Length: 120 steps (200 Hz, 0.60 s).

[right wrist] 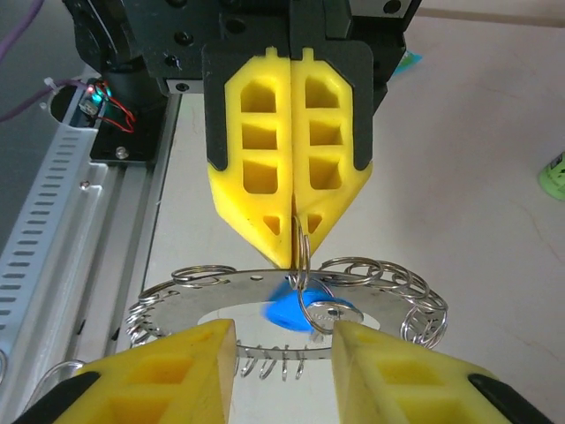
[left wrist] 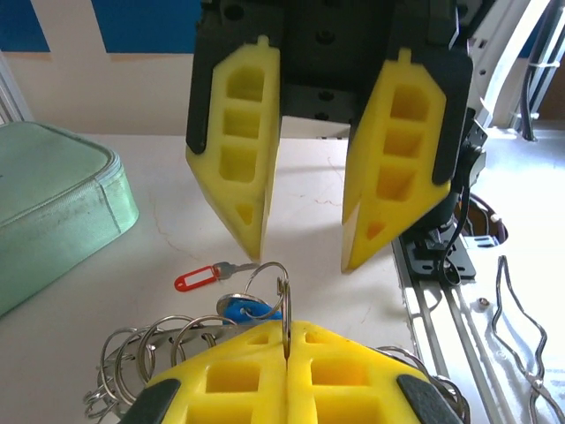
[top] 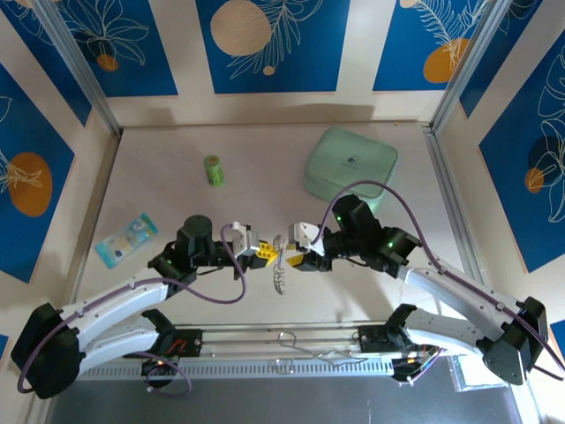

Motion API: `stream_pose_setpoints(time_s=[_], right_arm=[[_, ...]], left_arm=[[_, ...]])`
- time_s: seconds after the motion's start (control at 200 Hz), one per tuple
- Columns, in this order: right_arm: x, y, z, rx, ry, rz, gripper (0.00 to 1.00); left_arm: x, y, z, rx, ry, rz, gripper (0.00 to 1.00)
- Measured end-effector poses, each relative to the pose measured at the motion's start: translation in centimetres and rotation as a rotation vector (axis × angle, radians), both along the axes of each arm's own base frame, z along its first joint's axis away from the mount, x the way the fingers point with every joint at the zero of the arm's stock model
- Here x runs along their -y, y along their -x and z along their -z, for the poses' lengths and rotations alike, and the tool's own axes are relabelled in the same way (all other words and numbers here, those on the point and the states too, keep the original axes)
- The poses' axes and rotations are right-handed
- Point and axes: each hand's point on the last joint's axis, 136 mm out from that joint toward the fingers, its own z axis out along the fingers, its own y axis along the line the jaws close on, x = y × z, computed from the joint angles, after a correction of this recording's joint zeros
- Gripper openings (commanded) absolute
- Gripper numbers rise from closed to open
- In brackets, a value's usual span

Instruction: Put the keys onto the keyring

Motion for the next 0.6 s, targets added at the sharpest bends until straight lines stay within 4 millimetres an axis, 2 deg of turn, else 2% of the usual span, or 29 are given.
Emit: stream_pose_setpoints(time_s=[0.14, 0.395, 0.6], right_arm=[[-0.41, -0.37, 0.03, 0.046, 0.001, 0.015, 0.33], [-0.69, -0.7, -0.24, 0.103, 0.001, 0.015, 0.09], [-0.73, -0.63, -0.18, 0.11, 0.006, 0.01, 0.03]], left_arm=[[0.02, 0.01, -0.11, -0.023, 0.013, -0.005, 0.0], [0.02, -0.02, -0.12, -0.043, 0.015, -0.01, 0.0], [0.03, -0.18, -0.27, -0.057, 0.021, -0.021, 0.0]])
